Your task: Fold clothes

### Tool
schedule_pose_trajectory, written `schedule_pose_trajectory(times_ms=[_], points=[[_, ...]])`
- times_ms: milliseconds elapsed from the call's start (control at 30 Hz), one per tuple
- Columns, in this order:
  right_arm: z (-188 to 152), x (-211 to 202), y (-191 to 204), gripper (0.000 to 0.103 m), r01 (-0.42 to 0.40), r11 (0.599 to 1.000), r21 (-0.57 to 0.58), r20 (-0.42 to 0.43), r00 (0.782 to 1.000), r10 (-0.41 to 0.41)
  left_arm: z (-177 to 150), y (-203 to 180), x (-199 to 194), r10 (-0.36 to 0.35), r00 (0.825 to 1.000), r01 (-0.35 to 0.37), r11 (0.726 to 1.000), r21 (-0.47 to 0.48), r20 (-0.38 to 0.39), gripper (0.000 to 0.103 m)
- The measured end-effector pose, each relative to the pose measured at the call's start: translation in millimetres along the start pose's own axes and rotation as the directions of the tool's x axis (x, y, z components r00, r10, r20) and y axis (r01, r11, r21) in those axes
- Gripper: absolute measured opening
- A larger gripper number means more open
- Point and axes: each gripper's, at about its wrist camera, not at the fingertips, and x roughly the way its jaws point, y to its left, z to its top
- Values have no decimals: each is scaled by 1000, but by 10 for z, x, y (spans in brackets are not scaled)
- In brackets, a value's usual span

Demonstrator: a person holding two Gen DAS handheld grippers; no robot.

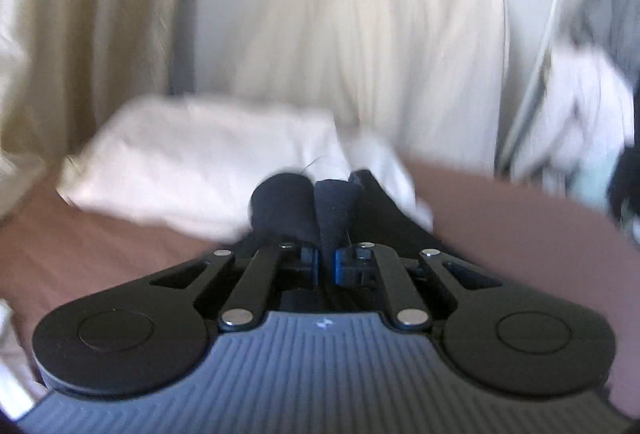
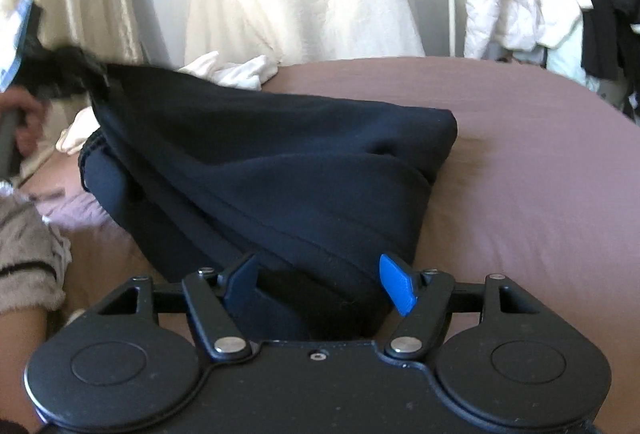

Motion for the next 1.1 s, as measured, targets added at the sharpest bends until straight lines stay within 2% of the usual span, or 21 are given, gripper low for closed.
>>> schedule_pose_trajectory(times_ms=[33, 100, 133, 167, 200, 300, 400, 467, 500, 533, 600, 667, 700, 767, 833, 867, 900, 967, 1000, 1033, 1100], points=[[-14, -7, 14, 79, 6, 1000, -21, 2, 1000, -5, 6, -12, -71, 54, 998, -55, 998, 28, 42, 7], [-46, -5, 47, 86, 27, 998, -61, 8, 1000, -26, -42, 12, 31, 174, 984, -176, 980, 91, 28, 7], [-61, 17, 59, 86, 26, 997, -72, 1, 1000, -26, -94, 58, 221, 198, 978, -189, 974, 126, -66, 7], [-77, 61, 67, 86, 19, 997, -77, -19, 1000, -20, -194, 147, 468, 206, 956, -178, 973, 145, -211, 8], [-92, 105, 75, 86, 12, 997, -82, -39, 999, -15, -282, 229, 690, 211, 917, -166, 973, 159, -337, 8], [-135, 207, 95, 86, 17, 994, -105, -68, 997, -25, -313, 322, 851, 210, 881, -168, 977, 133, -424, 10], [-130, 240, 104, 80, 65, 991, -114, -8, 998, -66, -301, 273, 787, 240, 886, -193, 969, 155, -396, 13], [-110, 231, 107, 53, 87, 993, -85, 79, 994, -80, -322, 272, 807, 249, 879, -193, 966, 175, -406, 13], [-78, 221, 126, 35, 93, 993, -72, 107, 991, -85, -311, 282, 800, 244, 879, -190, 967, 168, -410, 13], [-28, 180, 173, 22, 120, 990, -74, 134, 985, -110, -303, 299, 788, 239, 877, -191, 969, 154, -417, 13], [108, -49, 241, 17, 160, 985, -60, 176, 973, -148, -298, 341, 770, 220, 873, -182, 975, 128, -436, 15], [218, -257, 261, 15, 184, 982, -33, 182, 968, -175, -323, 335, 775, 206, 870, -169, 978, 122, -448, 16], [175, -162, 218, 15, 190, 981, -47, 101, 978, -184, -333, 331, 789, 205, 866, -166, 978, 123, -456, 18], [81, 20, 117, 15, 190, 980, -55, -57, 980, -193, -357, 322, 809, 207, 858, -169, 978, 123, -471, 19], [-65, 124, -101, 16, 135, 987, 84, -157, 980, -121, -370, 319, 787, 225, 854, -185, 974, 130, -469, 25], [-112, 162, -195, 16, 113, 983, 142, -195, 977, -84, -373, 312, 765, 245, 854, -200, 969, 146, -459, 37], [-74, 149, -237, 16, 95, 984, 151, -209, 976, -62, -362, 313, 736, 278, 851, -227, 960, 166, -445, 47], [-2, 118, -326, 17, 52, 983, 177, -233, 972, -10, -328, 336, 675, 316, 851, -267, 948, 173, -419, 50], [19, 75, -388, 18, 8, 978, 210, -241, 969, 44, -310, 355, 649, 315, 856, -271, 949, 162, -411, 52], [39, 32, -451, 25, -36, 969, 243, -247, 964, 98, -296, 375, 636, 312, 858, -275, 950, 149, -407, 53], [81, -59, -583, 32, -126, 942, 310, -247, 947, 208, -261, 392, 605, 304, 869, -278, 953, 124, -391, 53]])
